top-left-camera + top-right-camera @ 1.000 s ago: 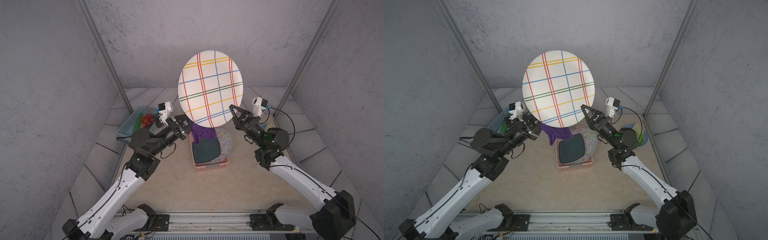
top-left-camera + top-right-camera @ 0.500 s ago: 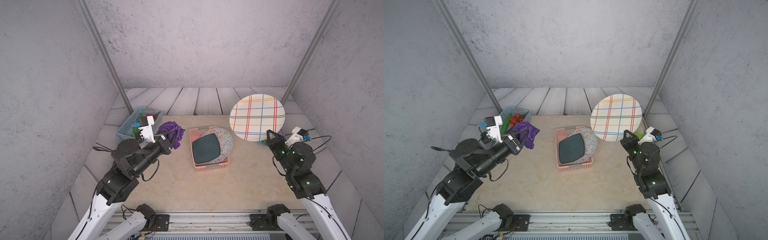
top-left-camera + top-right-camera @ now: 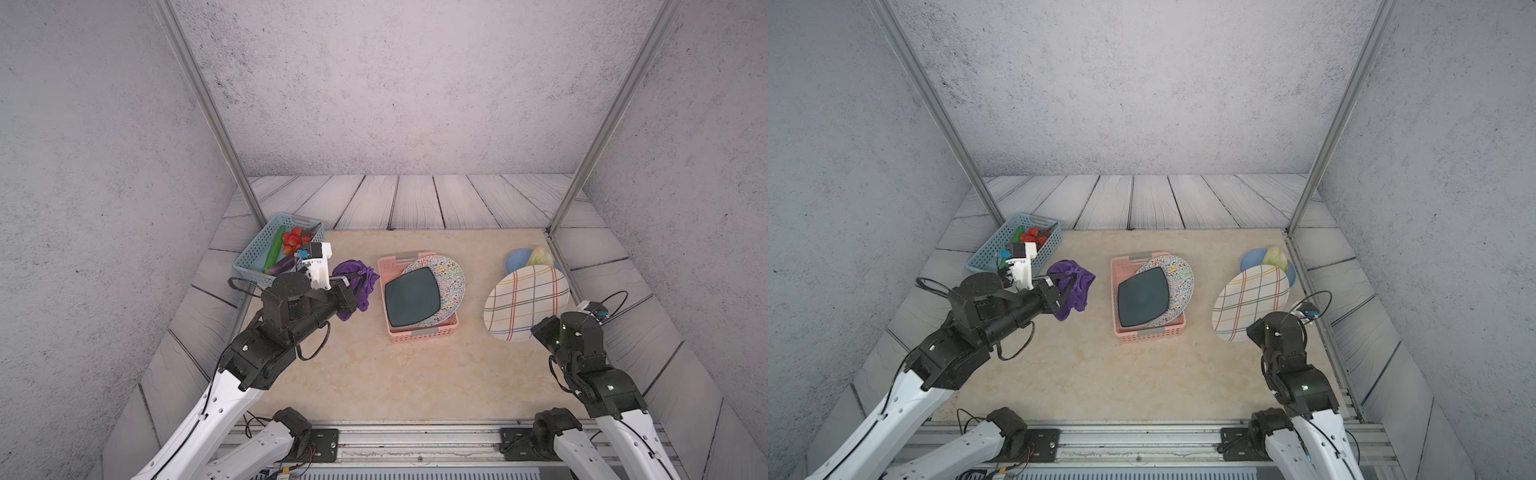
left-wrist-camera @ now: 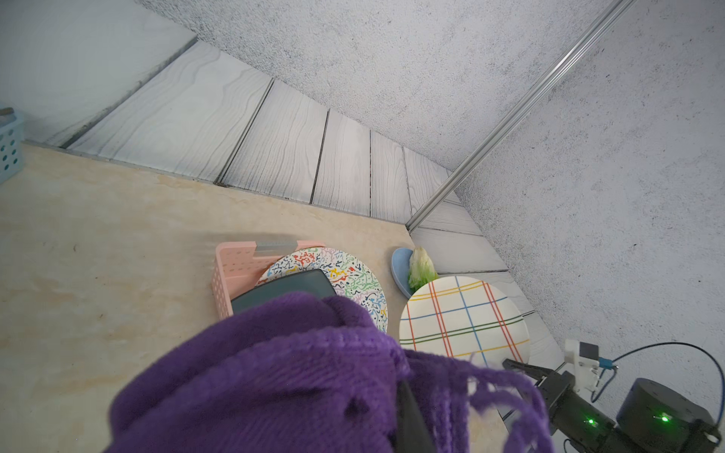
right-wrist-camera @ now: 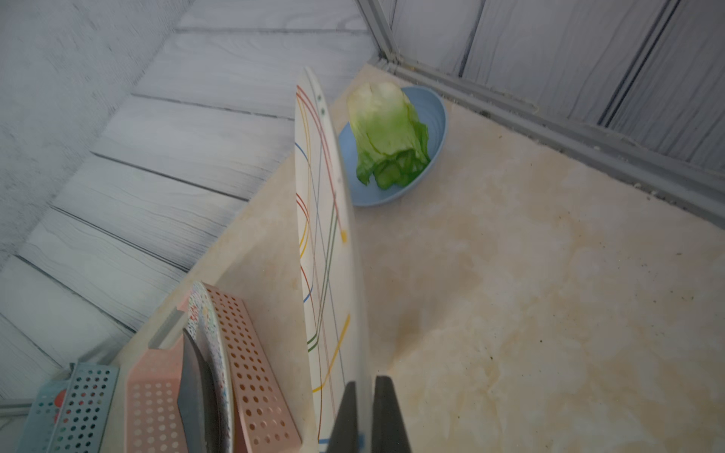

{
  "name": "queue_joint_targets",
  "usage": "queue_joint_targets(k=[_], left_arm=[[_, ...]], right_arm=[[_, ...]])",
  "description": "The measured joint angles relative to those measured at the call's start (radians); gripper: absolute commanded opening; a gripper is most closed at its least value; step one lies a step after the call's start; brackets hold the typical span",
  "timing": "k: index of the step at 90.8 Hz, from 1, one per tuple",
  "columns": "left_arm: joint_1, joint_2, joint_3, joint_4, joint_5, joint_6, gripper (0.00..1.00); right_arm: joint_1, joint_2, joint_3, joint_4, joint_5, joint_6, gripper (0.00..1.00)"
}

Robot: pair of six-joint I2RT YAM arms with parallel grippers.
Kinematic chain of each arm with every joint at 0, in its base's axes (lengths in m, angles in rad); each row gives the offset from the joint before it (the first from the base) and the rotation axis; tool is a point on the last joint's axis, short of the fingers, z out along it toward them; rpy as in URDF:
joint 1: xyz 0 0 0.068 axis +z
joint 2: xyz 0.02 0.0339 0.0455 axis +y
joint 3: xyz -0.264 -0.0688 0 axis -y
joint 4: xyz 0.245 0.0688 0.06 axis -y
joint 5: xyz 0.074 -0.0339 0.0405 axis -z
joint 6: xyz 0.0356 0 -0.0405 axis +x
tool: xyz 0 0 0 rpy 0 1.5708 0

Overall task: Wipe the wet plate dry
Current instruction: Place the plate at the center of the board.

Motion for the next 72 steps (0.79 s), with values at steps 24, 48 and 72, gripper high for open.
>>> queue_joint_targets(k=[24,48,72], left_arm=[[0.002,0.002,-0.03,0.014,0.006,-0.008,0.0],[0.002,0.003,-0.032,0.011,-0.01,-0.02,0.0],[0.008,0.011,-0.047,0.001,-0.035,-0.045,0.0]], right_arm=[[0.0,0.149,-0.081,0.13,-0.237,0.039,0.0],[-0.002,0.223,-0.174,0.296,-0.305,0.115,0.0],[-0.003,0.278,-0.245,0.38,-0.307,0.123,0.09]])
